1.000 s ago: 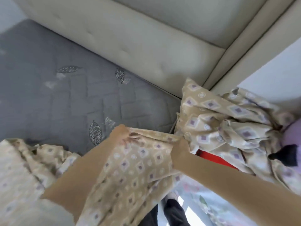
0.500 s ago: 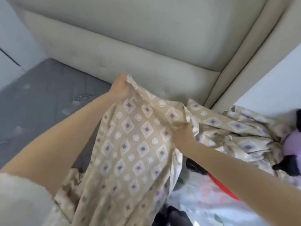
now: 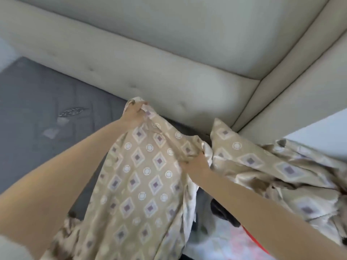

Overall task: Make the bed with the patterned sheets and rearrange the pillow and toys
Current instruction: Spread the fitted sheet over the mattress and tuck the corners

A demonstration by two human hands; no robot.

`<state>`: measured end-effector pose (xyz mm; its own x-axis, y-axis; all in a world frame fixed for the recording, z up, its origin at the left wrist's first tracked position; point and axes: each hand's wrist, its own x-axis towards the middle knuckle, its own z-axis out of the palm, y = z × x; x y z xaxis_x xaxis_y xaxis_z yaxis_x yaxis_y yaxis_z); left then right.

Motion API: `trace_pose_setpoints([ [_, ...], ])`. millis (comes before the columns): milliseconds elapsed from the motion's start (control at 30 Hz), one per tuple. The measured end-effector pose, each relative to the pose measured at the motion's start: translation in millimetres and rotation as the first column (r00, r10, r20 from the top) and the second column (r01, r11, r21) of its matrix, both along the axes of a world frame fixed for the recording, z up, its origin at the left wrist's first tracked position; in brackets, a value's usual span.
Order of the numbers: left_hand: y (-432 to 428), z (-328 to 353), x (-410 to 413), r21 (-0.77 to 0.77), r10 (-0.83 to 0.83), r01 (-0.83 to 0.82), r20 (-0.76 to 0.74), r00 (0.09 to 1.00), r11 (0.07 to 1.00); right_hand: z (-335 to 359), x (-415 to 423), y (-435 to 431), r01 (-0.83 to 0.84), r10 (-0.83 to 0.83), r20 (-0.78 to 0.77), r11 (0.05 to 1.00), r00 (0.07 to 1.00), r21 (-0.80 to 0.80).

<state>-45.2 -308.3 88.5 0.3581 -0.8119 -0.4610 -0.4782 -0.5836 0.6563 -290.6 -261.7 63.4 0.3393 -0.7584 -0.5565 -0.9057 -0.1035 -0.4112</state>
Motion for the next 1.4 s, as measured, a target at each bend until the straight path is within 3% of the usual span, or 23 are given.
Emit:
trace_pose_setpoints([
  [67, -18.0, -23.3, -5.8, 0.002, 0.006, -0.006, 0.033, 0.999, 1.000, -27.6, 0.3, -10.8, 0.014, 0.000, -0.113, 0.991, 0.994, 0.131],
  [133, -35.0, -43.6, -15.7, 0.010, 0.029, -0.029, 0.034, 0.999, 1.000, -44.4, -1.6, -23.5, -0.188, 0.195, -0.324, 0.981, 0.926, 0.055],
  [167, -45.6, -52.9, -22.5, 0.027, 0.069, -0.068, -0.028, 0.997, 0.997, -55.7, -3.9, -30.7, -0.453, 0.419, -0.513, 0.889, 0.749, 0.064],
  [200, -56.6, -63.0, -30.2, 0.050, 0.141, -0.135, -0.144, 0.980, 0.990, -70.4, -9.7, -37.4, -0.523, 0.491, -0.591, 0.842, 0.640, 0.133],
  [233, -65.8, -69.7, -39.6, 0.076, 0.242, -0.229, -0.306, 0.921, 0.970, -90.3, -19.0, -39.8, -0.606, 0.577, -0.589, 0.775, 0.566, 0.177],
  [267, -75.9, -74.6, -49.9, 0.130, 0.351, -0.331, -0.483, 0.802, 0.935, -91.3, -17.1, -48.1, -0.523, 0.566, -0.627, 0.805, 0.535, 0.281],
  [300, -85.6, -80.2, -60.0, 0.191, 0.439, -0.416, -0.614, 0.656, 0.889, -96.0, -14.5, -55.3, -0.421, 0.527, -0.608, 0.848, 0.594, 0.323],
  [333, -92.9, -86.3, -69.9, 0.243, 0.499, -0.478, -0.683, 0.534, 0.844, -104.9, -17.1, -59.1, -0.443, 0.523, -0.558, 0.850, 0.644, 0.287],
  [367, -98.1, -93.9, -77.3, 0.276, 0.537, -0.517, -0.703, 0.467, 0.811, -117.0, -24.2, -58.8, -0.412, 0.461, -0.468, 0.887, 0.754, 0.209],
  [400, -101.5, -101.6, -82.3, 0.297, 0.569, -0.555, -0.707, 0.419, 0.777, -123.5, -23.7, -63.8, -0.354, 0.504, -0.557, 0.863, 0.660, 0.362],
  [467, -105.6, -118.6, -85.2, 0.317, 0.599, -0.626, -0.740, 0.306, 0.712, -137.5, -30.7, -69.3, -0.483, 0.680, -0.536, 0.733, 0.500, 0.479],
  [500, -104.8, -125.4, -84.0, 0.314, 0.600, -0.650, -0.751, 0.276, 0.692, -144.8, -35.9, -71.7, -0.516, 0.688, -0.523, 0.725, 0.503, 0.456],
  [533, -102.8, -132.9, -82.4, 0.290, 0.590, -0.664, -0.756, 0.283, 0.690, -146.4, -37.8, -72.1, -0.473, 0.688, -0.552, 0.725, 0.472, 0.500],
  [600, -96.3, -148.0, -83.9, 0.222, 0.564, -0.638, -0.722, 0.401, 0.737, -146.3, -41.3, -75.1, -0.435, 0.697, -0.618, 0.714, 0.364, 0.549],
  [700, -84.6, -165.0, -96.1, 0.195, 0.490, -0.501, -0.662, 0.567, 0.843, -152.2, -47.6, -76.2, -0.465, 0.798, -0.546, 0.596, 0.255, 0.655],
  [833, -70.7, -185.2, -94.5, 0.192, 0.334, -0.274, -0.594, 0.732, 0.942, -158.8, -47.4, -82.7, -0.514, 0.810, -0.511, 0.581, 0.289, 0.631],
  [900, -56.0, -193.5, -88.9, 0.194, 0.296, -0.224, -0.579, 0.760, 0.955, -157.2, -40.7, -89.2, -0.487, 0.822, -0.478, 0.569, 0.310, 0.663],
  [967, -35.6, -200.4, -83.0, 0.173, 0.318, -0.267, -0.546, 0.775, 0.948, -154.3, -32.1, -99.4, -0.436, 0.778, -0.474, 0.625, 0.412, 0.647],
  [1067, 1.0, -214.6, -64.4, 0.137, 0.296, -0.275, -0.173, 0.939, 0.952, -146.7, -13.4, -114.1, -0.502, 0.699, -0.378, 0.706, 0.607, 0.500],
  [1133, 29.7, -226.7, -47.1, 0.154, 0.254, -0.252, 0.008, 0.967, 0.956, -152.4, 3.4, -118.5, -0.603, 0.657, -0.350, 0.753, 0.668, 0.262],
  [1233, 64.3, -239.3, -30.1, 0.344, 0.234, -0.234, 0.042, 0.971, 0.909, -172.2, 21.6, -117.2, -0.546, 0.504, -0.296, 0.834, 0.812, -0.079],
  [1300, 80.0, -245.0, -26.7, 0.493, 0.191, -0.185, 0.039, 0.981, 0.850, -187.8, 24.9, -114.7, -0.452, 0.427, -0.253, 0.891, 0.868, -0.050],
  [1400, 98.9, -250.2, -27.0, 0.572, 0.111, -0.150, 0.103, 0.989, 0.807, -209.1, 27.6, -109.4, -0.347, 0.362, -0.201, 0.932, 0.910, 0.107],
])
